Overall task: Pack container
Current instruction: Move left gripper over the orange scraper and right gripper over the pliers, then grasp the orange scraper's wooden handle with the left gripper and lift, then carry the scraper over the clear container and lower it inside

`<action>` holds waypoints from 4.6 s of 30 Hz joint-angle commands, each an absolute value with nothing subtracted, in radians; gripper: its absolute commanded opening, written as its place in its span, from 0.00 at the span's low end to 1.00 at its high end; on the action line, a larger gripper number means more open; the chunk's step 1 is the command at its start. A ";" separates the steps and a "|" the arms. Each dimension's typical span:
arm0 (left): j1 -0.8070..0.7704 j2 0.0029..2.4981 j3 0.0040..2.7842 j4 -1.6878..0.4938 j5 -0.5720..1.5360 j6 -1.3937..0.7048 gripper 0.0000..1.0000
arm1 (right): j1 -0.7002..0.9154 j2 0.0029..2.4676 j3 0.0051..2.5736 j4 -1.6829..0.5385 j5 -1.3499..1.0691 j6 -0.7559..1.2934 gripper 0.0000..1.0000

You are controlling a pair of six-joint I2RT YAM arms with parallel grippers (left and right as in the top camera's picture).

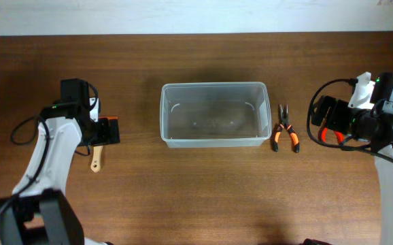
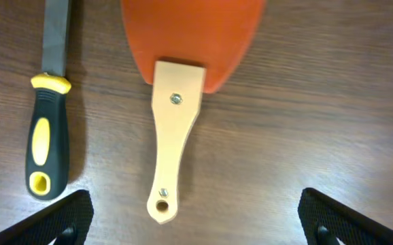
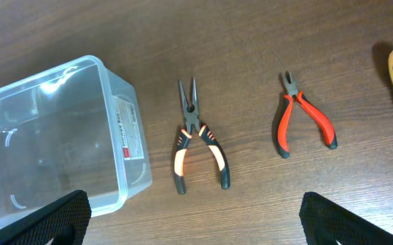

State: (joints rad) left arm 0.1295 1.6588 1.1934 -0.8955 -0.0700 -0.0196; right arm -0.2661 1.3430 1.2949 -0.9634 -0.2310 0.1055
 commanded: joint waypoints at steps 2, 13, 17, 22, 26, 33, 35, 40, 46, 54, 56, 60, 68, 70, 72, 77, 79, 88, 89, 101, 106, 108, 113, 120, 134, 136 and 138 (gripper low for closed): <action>0.179 1.731 1.208 -0.858 -0.101 -0.019 0.99 | -0.270 1.354 1.311 -0.970 -0.252 0.122 0.99; 0.230 1.828 1.209 -0.679 0.022 0.086 0.96 | -0.270 1.357 1.311 -0.973 -0.252 0.122 0.99; 0.230 1.838 1.209 -0.651 -0.008 0.071 0.84 | -0.270 1.357 1.311 -0.978 -0.252 0.122 0.99; 0.230 1.840 1.209 -0.636 -0.015 0.030 0.84 | -0.270 1.357 1.311 -0.981 -0.252 0.122 0.99; 0.229 1.860 1.209 -0.640 -0.014 0.030 0.86 | -0.270 1.357 1.311 -0.991 -0.252 0.122 0.99; 0.222 1.882 1.209 -0.663 -0.004 0.031 0.91 | -0.270 1.357 1.311 -1.001 -0.252 0.122 0.99; 0.218 1.884 1.209 -0.673 0.001 0.040 0.92 | -0.270 1.357 1.311 -1.002 -0.252 0.122 0.99; 0.216 1.886 1.209 -0.670 0.006 0.055 0.93 | -0.270 1.357 1.311 -1.002 -0.252 0.122 0.99; 0.210 1.888 1.209 -0.693 0.019 0.058 0.92 | -0.270 1.357 1.311 -1.002 -0.252 0.122 0.99; 0.209 1.906 1.209 -0.699 0.019 0.058 0.90 | -0.270 1.357 1.311 -1.002 -0.252 0.122 0.99; 0.209 1.911 1.209 -0.707 0.019 0.058 0.90 | -0.270 1.357 1.311 -1.002 -0.252 0.122 0.99; 0.209 1.931 1.209 -0.711 0.019 0.059 0.90 | -0.270 1.357 1.311 -1.002 -0.251 0.122 0.99; 0.209 1.983 1.209 -0.714 0.012 0.069 0.79 | -0.270 1.357 1.311 -0.998 -0.251 0.122 0.99; 0.209 1.983 1.209 -0.712 0.011 0.087 0.73 | -0.270 1.357 1.311 -0.998 -0.251 0.121 0.99; 0.209 1.983 1.209 -0.711 0.011 0.105 0.68 | -0.270 1.357 1.311 -0.997 -0.251 0.121 0.99; 0.209 1.983 1.209 -0.711 0.002 0.107 0.55 | -0.270 1.357 1.311 -0.995 -0.252 0.122 0.99; 0.209 1.983 1.209 -0.711 0.001 0.108 0.45 | -0.270 1.357 1.311 -0.995 -0.252 0.121 0.99; 0.202 1.983 1.209 -0.711 0.001 0.130 0.33 | -0.270 1.357 1.311 -0.995 -0.252 0.121 0.99; 0.202 1.983 1.211 -0.712 0.002 0.130 0.31 | -0.270 1.357 1.311 -0.995 -0.252 0.122 0.99; 0.169 1.978 1.494 -0.913 0.004 0.147 0.06 | -0.270 1.357 1.311 -0.988 -0.252 0.121 0.99; 0.114 1.978 1.687 -1.025 0.004 0.205 0.02 | -0.270 1.357 1.311 -0.984 -0.252 0.121 0.99; 0.079 1.978 1.775 -1.075 0.004 0.242 0.02 | -0.270 1.357 1.311 -0.980 -0.252 0.122 0.99; -0.057 1.978 2.005 -1.180 0.004 0.370 0.02 | -0.270 1.357 1.311 -0.980 -0.252 0.122 0.99; -0.330 1.978 2.154 -1.170 0.004 0.631 0.02 | -0.270 1.357 1.311 -0.980 -0.252 0.122 0.99; -0.577 2.160 2.148 -1.160 0.004 0.817 0.02 | -0.270 1.357 1.311 -0.981 -0.252 0.121 0.99; -0.576 2.194 2.148 -1.160 0.004 0.818 0.02 | -0.270 1.357 1.311 -0.981 -0.252 0.121 0.99; -0.575 2.226 2.148 -1.160 0.004 0.818 0.02 | -0.270 1.357 1.311 -0.981 -0.252 0.121 0.99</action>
State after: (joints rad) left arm -0.5766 2.1941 2.1407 -1.1625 -0.0002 0.7792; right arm -0.2661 1.3533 1.2949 -0.9840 -0.2382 0.1230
